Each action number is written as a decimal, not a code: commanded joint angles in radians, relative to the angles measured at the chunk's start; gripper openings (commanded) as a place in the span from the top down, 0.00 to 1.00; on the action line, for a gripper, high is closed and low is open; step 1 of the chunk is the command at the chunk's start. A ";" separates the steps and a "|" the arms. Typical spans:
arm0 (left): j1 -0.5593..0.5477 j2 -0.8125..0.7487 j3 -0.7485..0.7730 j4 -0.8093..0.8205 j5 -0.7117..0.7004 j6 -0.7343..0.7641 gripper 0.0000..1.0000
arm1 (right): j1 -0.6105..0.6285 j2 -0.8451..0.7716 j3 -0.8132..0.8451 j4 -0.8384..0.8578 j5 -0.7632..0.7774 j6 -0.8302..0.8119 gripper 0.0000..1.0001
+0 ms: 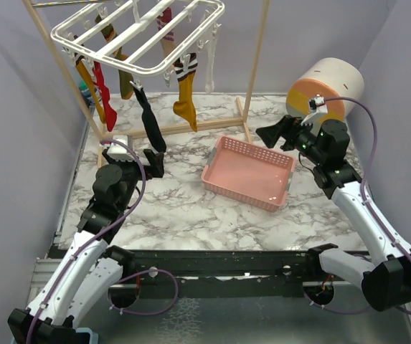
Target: Remove the socks clipped to the hanger
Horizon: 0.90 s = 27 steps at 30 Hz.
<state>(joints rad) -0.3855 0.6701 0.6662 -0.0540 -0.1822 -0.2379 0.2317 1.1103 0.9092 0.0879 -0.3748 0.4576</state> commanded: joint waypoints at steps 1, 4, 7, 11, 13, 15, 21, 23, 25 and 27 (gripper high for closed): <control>0.004 -0.012 -0.060 -0.067 0.107 -0.075 0.01 | 0.000 -0.057 0.034 -0.186 0.145 -0.020 0.00; 0.004 0.021 -0.027 -0.054 0.164 -0.032 0.01 | 0.000 -0.065 0.034 -0.174 0.077 -0.042 0.00; 0.004 0.056 0.003 -0.046 0.219 0.041 0.01 | 0.000 -0.056 0.030 -0.123 -0.025 -0.082 0.00; 0.003 0.050 0.019 -0.039 0.267 0.110 0.03 | 0.000 -0.057 -0.018 -0.030 -0.066 -0.049 0.00; 0.004 0.037 0.015 -0.032 0.273 0.135 0.32 | 0.000 -0.031 -0.012 -0.039 -0.108 -0.060 0.00; 0.004 0.047 0.023 -0.044 0.289 0.148 1.00 | 0.000 0.004 0.028 -0.092 -0.128 -0.092 0.93; 0.003 0.058 0.033 -0.004 0.348 0.122 1.00 | 0.000 -0.017 0.028 -0.084 -0.030 -0.077 0.68; 0.003 0.084 0.044 0.016 0.397 0.092 0.13 | 0.000 0.038 0.087 -0.156 -0.096 -0.110 0.01; 0.002 0.122 0.041 0.079 0.464 0.058 0.01 | 0.000 0.073 0.122 -0.210 -0.119 -0.130 0.00; 0.002 0.164 0.021 0.179 0.529 0.023 0.01 | 0.000 0.058 0.087 -0.159 -0.105 -0.116 0.00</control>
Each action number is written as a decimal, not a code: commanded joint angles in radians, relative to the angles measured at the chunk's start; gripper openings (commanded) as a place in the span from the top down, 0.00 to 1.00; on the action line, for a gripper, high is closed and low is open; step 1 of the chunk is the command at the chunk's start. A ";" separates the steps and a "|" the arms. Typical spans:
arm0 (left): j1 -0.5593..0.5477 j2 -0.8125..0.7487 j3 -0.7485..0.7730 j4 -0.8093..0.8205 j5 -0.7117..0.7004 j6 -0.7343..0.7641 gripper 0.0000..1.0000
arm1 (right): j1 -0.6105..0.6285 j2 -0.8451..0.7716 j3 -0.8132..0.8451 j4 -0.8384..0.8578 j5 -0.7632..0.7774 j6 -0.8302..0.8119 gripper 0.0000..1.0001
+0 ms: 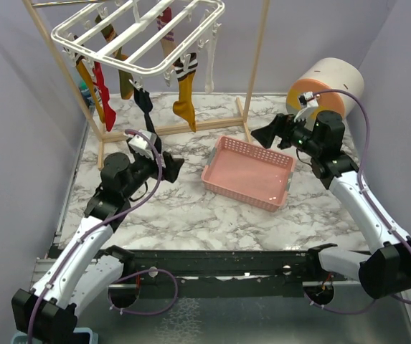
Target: Remove the socks clipped to the hanger
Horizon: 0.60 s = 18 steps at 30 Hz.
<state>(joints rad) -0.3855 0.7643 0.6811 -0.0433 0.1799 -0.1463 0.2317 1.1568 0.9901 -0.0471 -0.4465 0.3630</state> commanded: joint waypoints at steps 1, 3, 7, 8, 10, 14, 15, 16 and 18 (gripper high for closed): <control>0.002 0.093 -0.004 0.223 0.186 -0.087 0.01 | 0.000 -0.001 -0.020 0.024 -0.023 0.000 0.00; 0.002 0.146 -0.032 0.357 0.178 -0.119 0.01 | 0.000 -0.014 -0.053 0.097 -0.022 0.031 0.00; 0.003 0.286 -0.070 0.643 0.023 -0.114 0.01 | 0.000 0.022 -0.037 0.099 -0.072 0.047 0.00; 0.002 0.333 -0.075 0.730 0.007 -0.120 0.01 | 0.000 0.032 -0.031 0.095 -0.079 0.045 0.00; 0.002 0.438 -0.040 0.832 0.016 -0.132 0.01 | 0.000 0.047 -0.021 0.086 -0.081 0.037 0.00; 0.002 0.619 0.026 0.973 0.015 -0.181 0.01 | 0.000 0.055 -0.008 0.071 -0.065 0.013 0.00; 0.002 0.647 0.032 1.006 -0.007 -0.189 0.01 | 0.000 0.055 -0.007 0.068 -0.063 0.010 0.00; 0.002 0.673 0.036 1.031 -0.030 -0.194 0.01 | 0.000 0.052 -0.010 0.066 -0.060 0.007 0.00; 0.002 0.711 0.040 1.080 -0.074 -0.192 0.01 | 0.000 0.050 -0.015 0.064 -0.061 0.005 0.00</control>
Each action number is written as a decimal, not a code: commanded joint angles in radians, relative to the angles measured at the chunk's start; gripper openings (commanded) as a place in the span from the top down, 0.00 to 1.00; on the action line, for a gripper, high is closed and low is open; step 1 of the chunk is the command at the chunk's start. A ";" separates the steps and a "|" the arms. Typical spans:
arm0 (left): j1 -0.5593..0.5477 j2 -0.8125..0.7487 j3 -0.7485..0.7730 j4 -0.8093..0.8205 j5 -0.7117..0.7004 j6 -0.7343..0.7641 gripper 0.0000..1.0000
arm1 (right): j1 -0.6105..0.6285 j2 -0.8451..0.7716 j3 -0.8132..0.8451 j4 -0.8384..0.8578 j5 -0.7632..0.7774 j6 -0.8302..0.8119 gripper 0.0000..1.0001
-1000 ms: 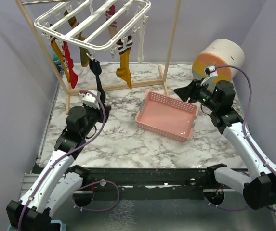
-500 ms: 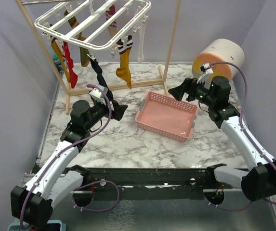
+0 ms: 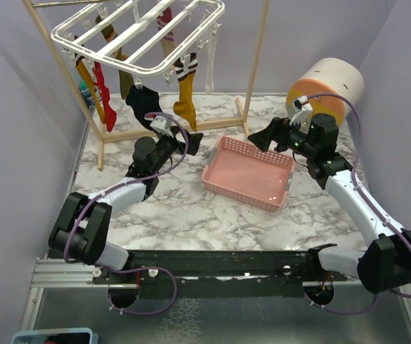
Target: Remove the socks clipped to the hanger
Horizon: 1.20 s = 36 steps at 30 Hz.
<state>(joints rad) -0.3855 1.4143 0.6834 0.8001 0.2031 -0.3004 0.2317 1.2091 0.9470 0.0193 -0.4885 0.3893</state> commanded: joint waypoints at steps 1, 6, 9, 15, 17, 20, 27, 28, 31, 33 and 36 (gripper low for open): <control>0.002 0.076 0.039 0.262 -0.110 -0.036 0.01 | 0.000 -0.003 0.022 -0.002 -0.021 -0.021 0.00; 0.002 0.108 0.079 0.297 -0.109 -0.038 0.01 | 0.000 0.010 0.016 0.000 -0.034 -0.019 0.00; 0.003 0.117 0.104 0.308 -0.106 -0.039 0.01 | 0.000 0.023 0.012 0.010 -0.039 -0.015 0.00; 0.011 0.176 0.172 0.313 -0.004 -0.055 0.85 | 0.001 0.043 0.005 0.027 -0.038 -0.012 0.00; 0.014 0.196 0.184 0.325 0.010 -0.085 1.00 | 0.005 0.046 0.010 0.044 -0.044 -0.012 0.00; 0.014 0.213 0.192 0.334 0.038 -0.100 1.00 | 0.037 0.070 0.079 0.072 -0.043 -0.034 0.00; 0.014 0.222 0.174 0.354 0.066 -0.117 1.00 | 0.096 0.271 0.451 0.281 -0.240 0.009 0.00; 0.014 0.219 0.168 0.353 0.068 -0.117 1.00 | 0.101 0.324 0.497 0.317 -0.281 0.046 0.00; 0.014 0.202 0.143 0.351 0.078 -0.114 1.00 | 0.129 0.422 0.629 0.366 -0.342 0.047 0.00; 0.016 0.193 0.131 0.350 0.090 -0.116 1.00 | 0.148 0.478 0.698 0.374 -0.360 0.031 0.01; 0.016 0.183 0.124 0.345 0.114 -0.128 1.00 | 0.162 0.566 0.797 0.432 -0.416 0.080 0.03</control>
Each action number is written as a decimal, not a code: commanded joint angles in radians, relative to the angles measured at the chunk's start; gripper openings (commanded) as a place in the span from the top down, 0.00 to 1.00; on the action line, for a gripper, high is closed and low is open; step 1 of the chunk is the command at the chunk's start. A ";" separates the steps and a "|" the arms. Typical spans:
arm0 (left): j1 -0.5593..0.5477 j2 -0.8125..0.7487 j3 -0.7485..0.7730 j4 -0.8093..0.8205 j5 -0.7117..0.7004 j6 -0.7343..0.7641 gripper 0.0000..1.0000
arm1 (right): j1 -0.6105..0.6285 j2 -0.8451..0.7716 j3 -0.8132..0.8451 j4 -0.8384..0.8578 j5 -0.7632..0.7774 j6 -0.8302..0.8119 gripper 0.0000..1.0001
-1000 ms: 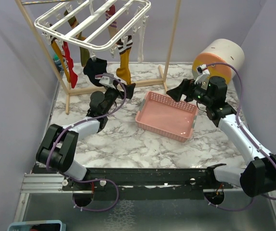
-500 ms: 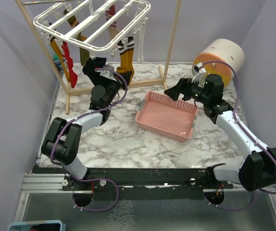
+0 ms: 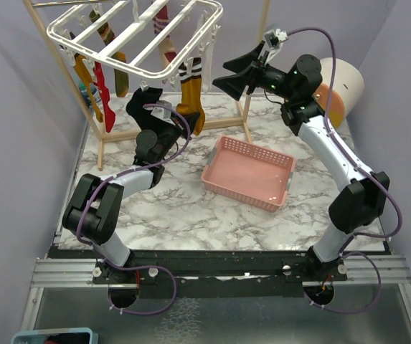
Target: Remove the socks clipped to the hanger
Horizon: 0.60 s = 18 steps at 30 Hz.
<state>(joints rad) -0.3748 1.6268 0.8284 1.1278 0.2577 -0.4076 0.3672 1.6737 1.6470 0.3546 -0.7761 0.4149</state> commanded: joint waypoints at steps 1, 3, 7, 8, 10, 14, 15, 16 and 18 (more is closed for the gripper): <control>0.005 -0.033 -0.021 0.016 0.067 -0.025 1.00 | 0.032 0.124 0.118 0.124 -0.140 0.072 0.03; 0.005 -0.040 -0.023 0.015 0.077 -0.032 1.00 | 0.042 0.170 0.158 0.160 -0.157 0.094 0.03; 0.005 -0.055 -0.033 0.013 0.082 -0.048 1.00 | 0.067 0.240 0.224 0.211 -0.169 0.101 0.02; 0.005 -0.059 -0.035 0.012 0.086 -0.053 1.00 | 0.072 0.255 0.236 0.225 -0.169 0.101 0.01; 0.005 -0.065 -0.035 0.011 0.094 -0.057 1.00 | 0.079 0.282 0.260 0.260 -0.174 0.118 0.00; 0.005 -0.073 -0.028 0.001 0.111 -0.065 1.00 | 0.087 0.346 0.322 0.355 -0.188 0.190 0.00; 0.005 -0.074 -0.025 -0.002 0.114 -0.066 1.00 | 0.090 0.363 0.341 0.372 -0.193 0.206 0.00; 0.005 -0.076 -0.024 -0.005 0.116 -0.066 1.00 | 0.095 0.376 0.363 0.386 -0.194 0.218 0.00; 0.005 -0.076 -0.021 -0.008 0.120 -0.065 1.00 | 0.108 0.400 0.397 0.402 -0.190 0.230 0.00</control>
<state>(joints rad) -0.3744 1.5814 0.8085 1.1187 0.3351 -0.4595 0.4511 2.0293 1.9717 0.6483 -0.9318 0.5838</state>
